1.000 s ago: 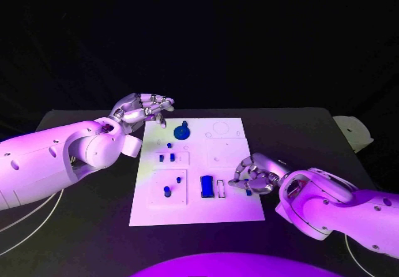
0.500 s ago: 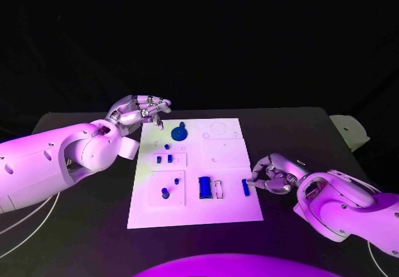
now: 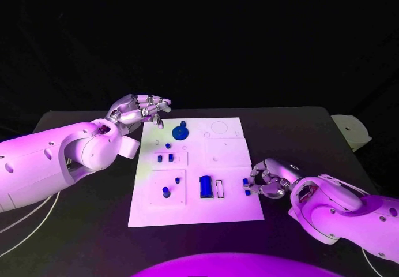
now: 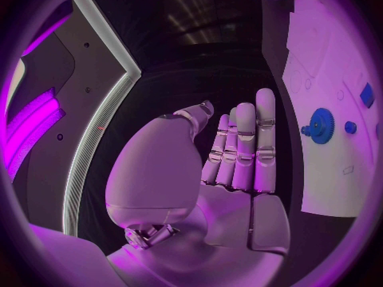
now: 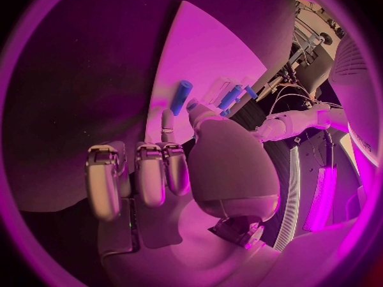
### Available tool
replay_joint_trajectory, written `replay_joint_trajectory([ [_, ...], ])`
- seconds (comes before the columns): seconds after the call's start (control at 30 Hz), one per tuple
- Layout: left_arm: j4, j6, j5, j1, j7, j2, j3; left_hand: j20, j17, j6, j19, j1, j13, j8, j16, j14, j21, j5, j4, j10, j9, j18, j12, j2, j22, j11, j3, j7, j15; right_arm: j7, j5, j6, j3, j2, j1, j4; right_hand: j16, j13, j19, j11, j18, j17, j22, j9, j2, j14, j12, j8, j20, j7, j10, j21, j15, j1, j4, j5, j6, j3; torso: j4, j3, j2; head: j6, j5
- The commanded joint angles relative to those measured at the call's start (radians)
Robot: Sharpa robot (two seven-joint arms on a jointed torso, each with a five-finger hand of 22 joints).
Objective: Assemble the parts on the task board
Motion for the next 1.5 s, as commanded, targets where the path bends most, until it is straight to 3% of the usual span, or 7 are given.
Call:
replay_joint_trajectory([
  [0.03,0.003,0.015,-0.002,0.001,0.005,0.000,0.000,0.007,-0.001,-0.007,0.001,-0.011,0.001,0.005,-0.004,-0.006,-0.003,-0.003,0.000,-0.007,0.001,0.007,0.007,0.003,-0.001,0.002,0.004,-0.001,-0.002,-0.031,-0.042,0.029,0.000,0.009,-0.004,-0.006,0.001,0.247,0.105,0.009,-0.014,0.222,0.263,-0.001,-0.011,0.097,-0.005,-0.006,0.008,0.005,0.092,0.004,0.009,-0.004,0.006,-0.006,-0.004,-0.004,-0.0016,-0.0005,-0.001,-0.003,0.002],
  [0.63,0.002,0.016,-0.002,0.001,0.003,0.001,0.000,0.007,-0.001,-0.007,0.001,-0.011,0.001,0.005,-0.004,-0.006,-0.003,-0.003,0.000,-0.007,0.001,0.007,0.007,0.003,-0.001,0.002,0.004,-0.001,-0.002,-0.056,-0.179,0.163,-0.001,0.040,-0.019,-0.027,-0.002,0.239,0.105,0.007,-0.014,0.217,0.263,0.001,-0.019,0.096,-0.017,-0.020,0.012,0.002,0.085,0.004,0.008,0.084,-0.032,0.000,0.014,-0.002,-0.0015,0.0000,-0.002,-0.007,0.003],
  [0.77,0.002,0.017,-0.002,0.001,0.003,0.001,0.000,0.007,-0.001,-0.007,0.001,-0.011,0.001,0.005,-0.004,-0.006,-0.003,-0.003,0.000,-0.007,0.001,0.007,0.007,0.003,-0.001,0.002,0.004,-0.001,-0.002,-0.060,-0.206,0.167,-0.001,0.045,-0.021,-0.030,-0.002,0.239,0.105,0.003,-0.014,0.218,0.263,-0.004,0.006,0.096,-0.018,-0.031,0.010,-0.003,0.085,0.004,0.004,0.146,-0.063,0.016,0.023,0.052,-0.0015,-0.0005,-0.002,-0.007,0.002],
  [0.93,0.002,0.016,-0.002,0.001,0.004,0.001,0.000,0.007,-0.001,-0.007,0.001,-0.011,0.001,0.005,-0.004,-0.006,-0.003,-0.003,0.000,-0.007,0.001,0.007,0.007,0.003,-0.001,0.002,0.004,-0.001,-0.002,-0.065,-0.221,0.164,-0.001,0.047,-0.022,-0.029,-0.002,0.239,0.105,-0.003,-0.014,0.218,0.263,-0.009,0.028,0.096,-0.018,-0.044,0.004,-0.007,0.085,0.004,0.000,0.188,-0.108,0.104,0.039,0.161,-0.0003,-0.0008,-0.002,-0.007,0.001],
  [1.0,0.002,0.016,-0.002,0.001,0.004,0.001,0.000,0.007,-0.001,-0.007,0.001,-0.011,0.001,0.005,-0.004,-0.006,-0.003,-0.003,0.000,-0.007,0.001,0.007,0.007,0.003,-0.001,0.002,0.004,-0.001,-0.002,-0.066,-0.220,0.159,-0.001,0.047,-0.022,-0.026,-0.002,0.240,0.105,-0.004,-0.014,0.219,0.263,0.002,0.029,0.096,-0.017,-0.041,0.003,-0.008,0.085,0.004,-0.001,0.172,-0.125,0.165,0.038,0.214,-0.0008,-0.0006,-0.001,-0.007,0.002],
  [1.2,0.003,0.014,-0.002,0.001,0.003,0.000,0.000,0.007,-0.002,-0.008,0.002,-0.012,0.002,0.006,-0.005,-0.006,-0.005,-0.002,0.001,-0.009,0.002,0.007,0.009,0.003,-0.002,0.002,0.005,-0.001,-0.002,-0.071,-0.195,0.137,-0.001,0.042,-0.022,-0.011,-0.002,0.239,0.105,0.000,-0.014,0.220,0.263,0.043,0.032,0.097,-0.018,-0.021,0.005,-0.003,0.085,0.004,0.002,0.100,-0.162,0.218,0.017,0.322,-0.0015,-0.0009,-0.002,-0.007,0.002],
  [1.5,0.004,0.013,-0.002,0.001,0.003,0.001,0.000,0.007,-0.002,-0.008,0.002,-0.011,0.002,0.006,-0.005,-0.006,-0.005,-0.002,0.000,-0.009,0.002,0.007,0.009,0.003,-0.002,0.002,0.005,-0.001,-0.002,-0.071,-0.092,0.075,0.001,0.037,-0.006,0.027,0.000,0.241,0.105,0.000,-0.014,0.223,0.263,0.065,0.034,0.097,-0.015,-0.010,0.006,-0.004,0.087,0.004,0.002,0.040,-0.176,0.234,0.015,0.375,-0.0012,-0.0014,-0.002,-0.006,-0.002],
])
